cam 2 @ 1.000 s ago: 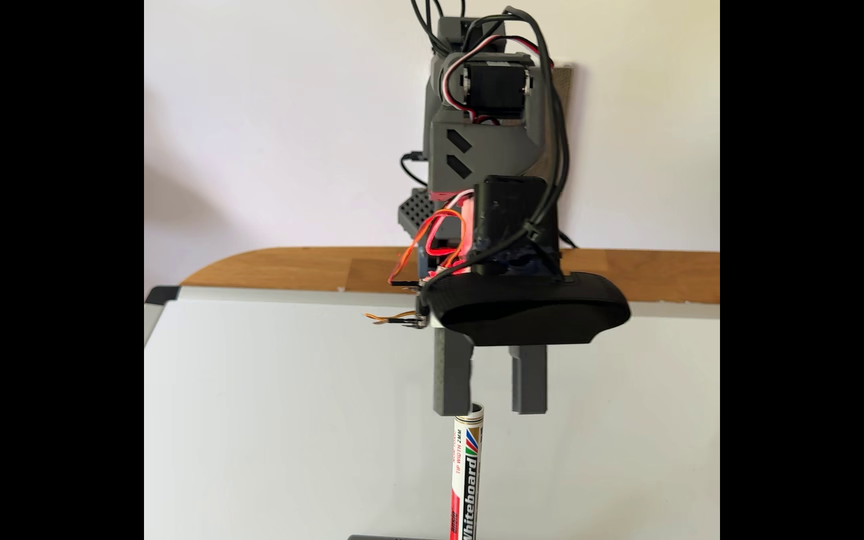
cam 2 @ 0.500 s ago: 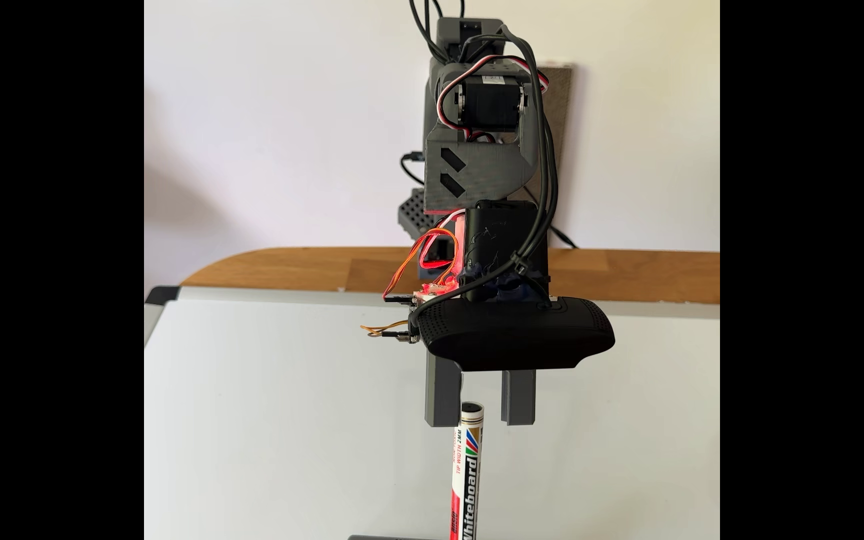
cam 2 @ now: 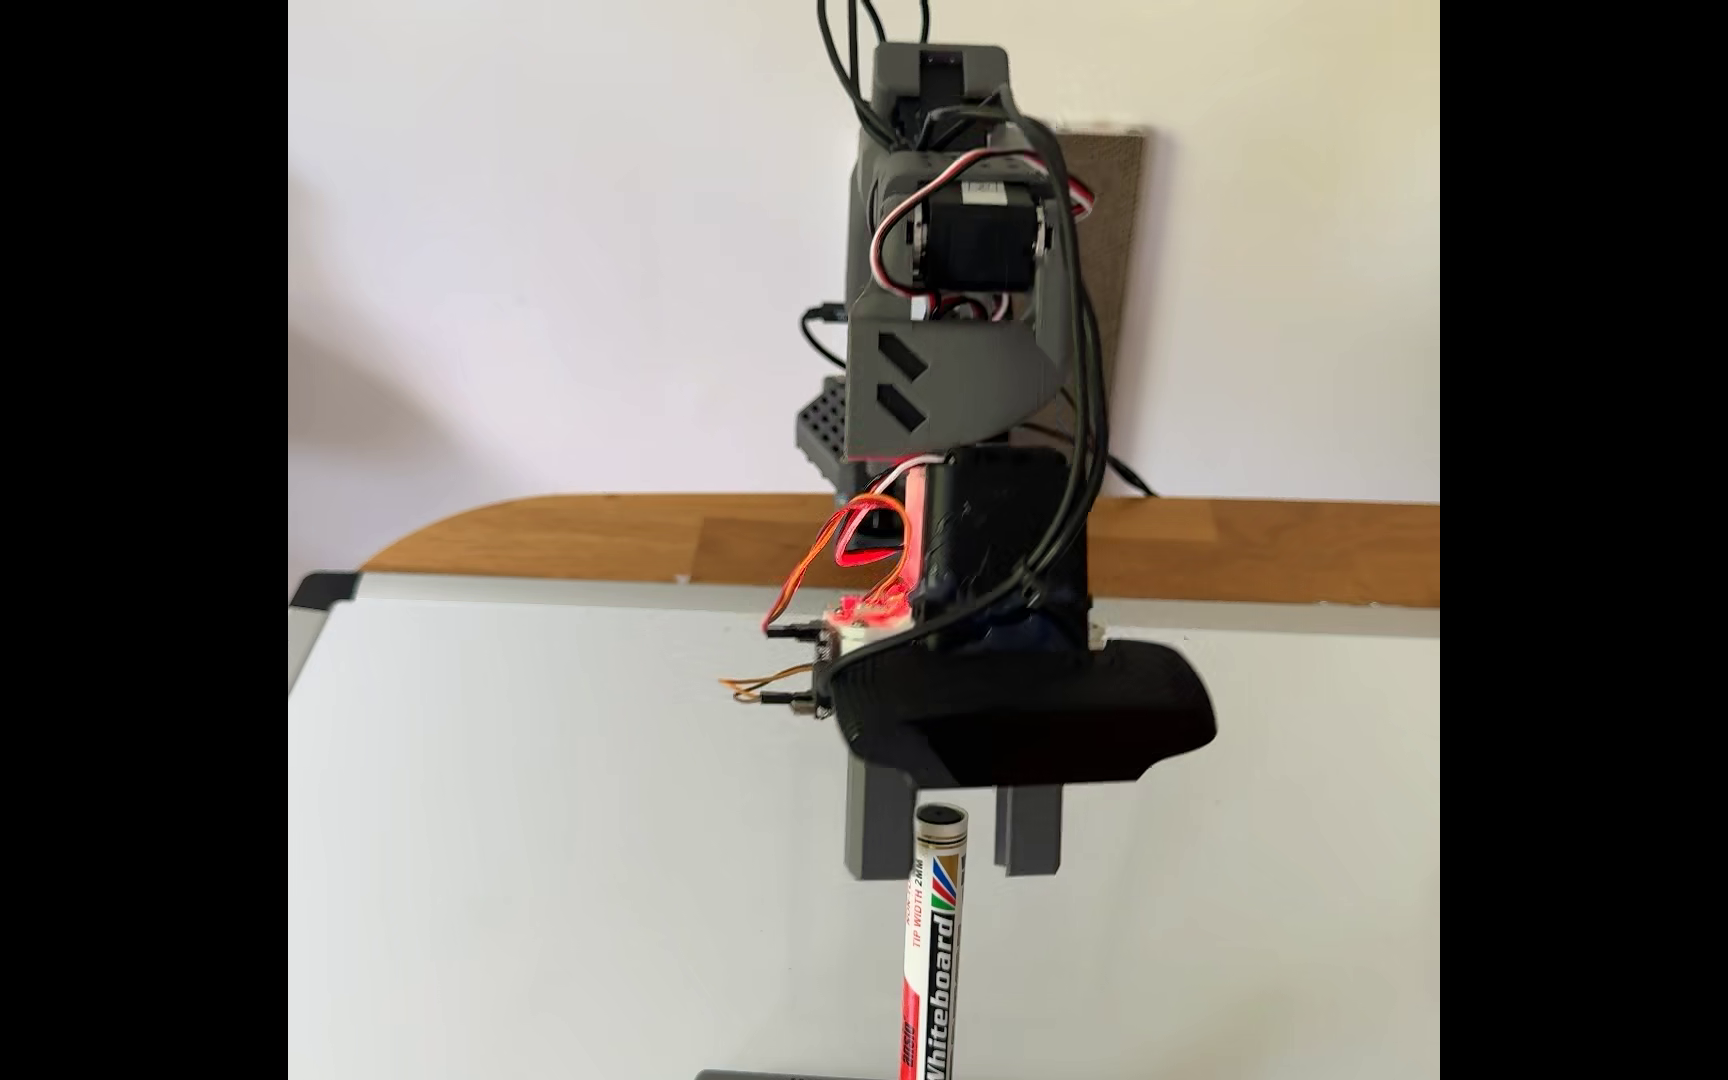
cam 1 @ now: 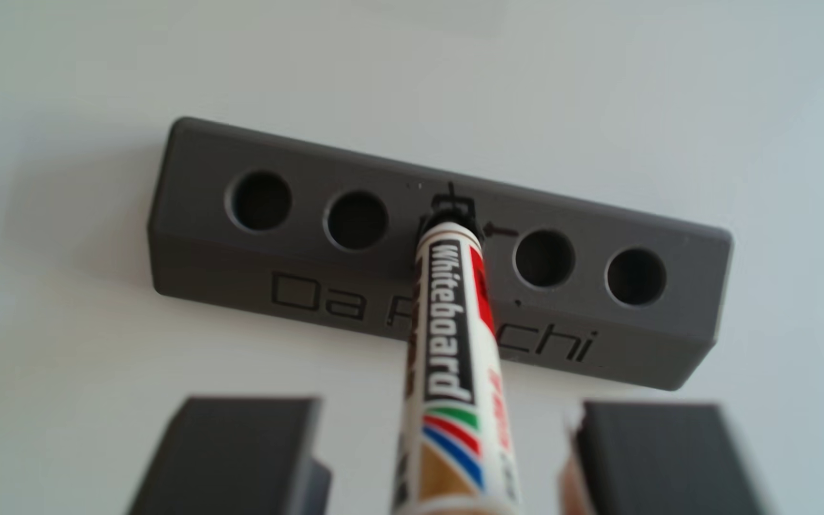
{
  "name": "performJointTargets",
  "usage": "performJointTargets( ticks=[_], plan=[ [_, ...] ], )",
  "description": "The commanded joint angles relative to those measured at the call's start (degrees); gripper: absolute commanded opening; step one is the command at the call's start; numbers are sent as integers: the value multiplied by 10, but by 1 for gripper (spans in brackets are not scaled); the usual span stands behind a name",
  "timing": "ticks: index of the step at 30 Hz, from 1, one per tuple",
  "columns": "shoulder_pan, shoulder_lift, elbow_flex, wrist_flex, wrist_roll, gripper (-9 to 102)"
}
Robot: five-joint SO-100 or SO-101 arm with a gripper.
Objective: Draw a face
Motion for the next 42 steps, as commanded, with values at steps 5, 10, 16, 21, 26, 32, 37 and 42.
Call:
performJointTargets(
  ticks=[5,10,16,21,26,32,37,42],
  plan=[
    [9,18,-5,-1,-3,99],
    [4,18,-5,2,-3,99],
    [3,18,-5,19,-3,99],
    [4,18,-5,20,-3,99],
    [3,17,-4,30,-3,99],
    [3,2,-4,36,-3,99],
    [3,4,-7,31,-3,99],
    [3,4,-7,30,-4,99]
  ],
)
